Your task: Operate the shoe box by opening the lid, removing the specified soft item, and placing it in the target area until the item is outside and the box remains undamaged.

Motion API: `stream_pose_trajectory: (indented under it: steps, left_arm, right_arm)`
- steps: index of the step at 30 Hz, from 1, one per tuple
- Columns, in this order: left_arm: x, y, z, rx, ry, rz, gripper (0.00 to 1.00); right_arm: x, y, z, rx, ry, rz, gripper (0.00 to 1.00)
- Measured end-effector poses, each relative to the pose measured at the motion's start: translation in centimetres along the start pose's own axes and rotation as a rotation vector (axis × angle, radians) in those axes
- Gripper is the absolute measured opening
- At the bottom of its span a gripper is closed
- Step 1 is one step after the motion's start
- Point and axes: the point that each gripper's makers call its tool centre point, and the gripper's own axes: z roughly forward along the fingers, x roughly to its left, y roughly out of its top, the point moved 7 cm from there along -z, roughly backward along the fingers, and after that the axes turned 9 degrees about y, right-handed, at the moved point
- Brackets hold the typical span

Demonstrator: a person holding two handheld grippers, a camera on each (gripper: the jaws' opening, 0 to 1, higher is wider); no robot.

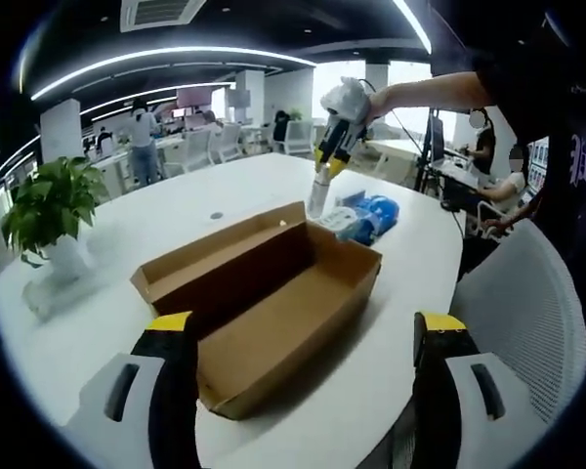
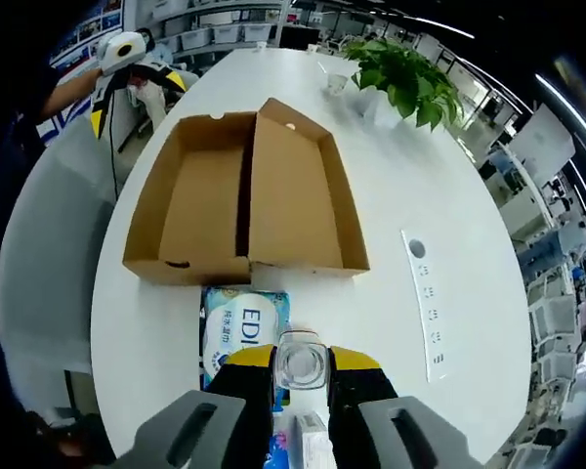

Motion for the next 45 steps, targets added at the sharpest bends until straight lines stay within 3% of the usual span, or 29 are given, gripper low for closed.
stream_pose_trajectory:
  steps: [28, 45]
  left_arm:
    - [0.6, -1.3, -0.9, 0.022, 0.031, -0.03, 0.89]
    - [0.5, -1.7, -0.7, 0.037, 0.028, -0.038, 0.88]
  right_arm:
    - [-1.1, -1.9, 2.7, 0.105, 0.019, -0.008, 0.16]
    - [-1.1, -2.0, 3.4, 0.106, 0.056, -0.028, 0.16]
